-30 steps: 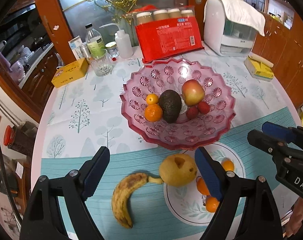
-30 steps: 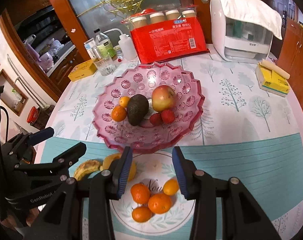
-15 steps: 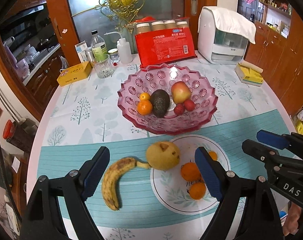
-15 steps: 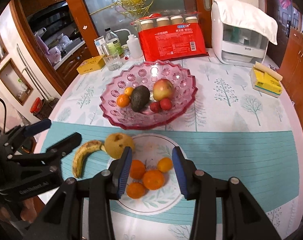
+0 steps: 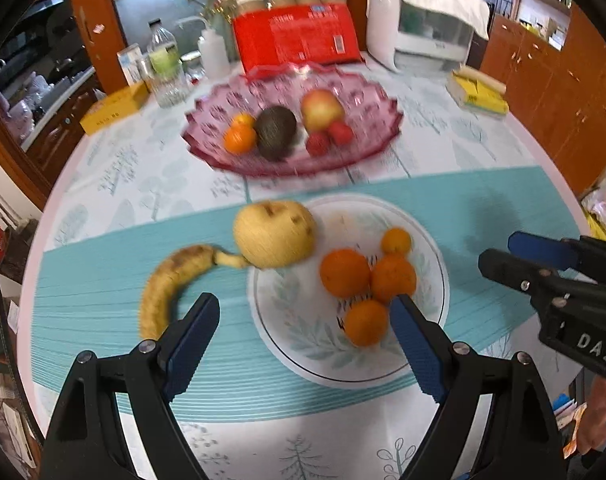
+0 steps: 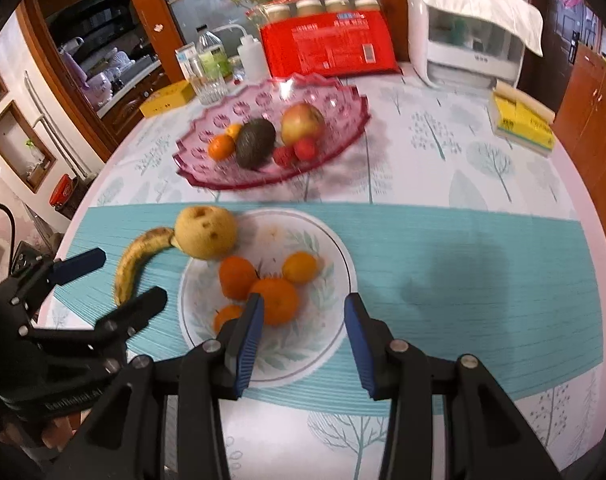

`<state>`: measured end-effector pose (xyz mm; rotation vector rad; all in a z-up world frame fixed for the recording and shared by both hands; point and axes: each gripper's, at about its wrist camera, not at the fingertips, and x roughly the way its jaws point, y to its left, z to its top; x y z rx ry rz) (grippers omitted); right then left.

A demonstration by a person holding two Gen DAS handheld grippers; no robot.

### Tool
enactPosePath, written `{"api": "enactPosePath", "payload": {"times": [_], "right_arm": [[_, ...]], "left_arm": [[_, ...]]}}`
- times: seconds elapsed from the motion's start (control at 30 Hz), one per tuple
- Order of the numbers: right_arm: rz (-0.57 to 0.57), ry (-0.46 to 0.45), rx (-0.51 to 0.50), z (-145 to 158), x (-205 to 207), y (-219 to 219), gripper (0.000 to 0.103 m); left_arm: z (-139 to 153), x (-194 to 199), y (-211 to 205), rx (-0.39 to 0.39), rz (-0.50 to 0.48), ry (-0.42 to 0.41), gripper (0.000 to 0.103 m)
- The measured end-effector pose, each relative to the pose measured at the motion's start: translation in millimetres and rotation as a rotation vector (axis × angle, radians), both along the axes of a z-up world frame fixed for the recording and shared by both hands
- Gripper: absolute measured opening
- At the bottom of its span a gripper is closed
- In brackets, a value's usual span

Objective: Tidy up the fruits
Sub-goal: 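Withdraw both tools back over the plate of fruit, then grasp a tangerine with the left tool while the right tool grasps a large orange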

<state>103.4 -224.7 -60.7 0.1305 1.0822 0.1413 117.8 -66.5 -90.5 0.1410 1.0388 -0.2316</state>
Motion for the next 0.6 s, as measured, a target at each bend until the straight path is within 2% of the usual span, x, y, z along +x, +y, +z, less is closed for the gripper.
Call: {"api": "enactPosePath", "payload": {"times": [0.23,0.47,0.6], "right_arm": [[-0.018,0.043,0.013,-22,-4,-5,0.042],[-0.025,0.067,0.033,-34,-5,-8,0.042],[-0.023,0.071,0.042,-37,-2,-6,0.042]], "left_arm": [[-41,0,-10,-0.033,-0.023,0.075,0.086],[-60,4,-23,-0.051,-0.053,0.101,0.086],[-66,5,-31,-0.045,-0.078,0.102,0.075]]}}
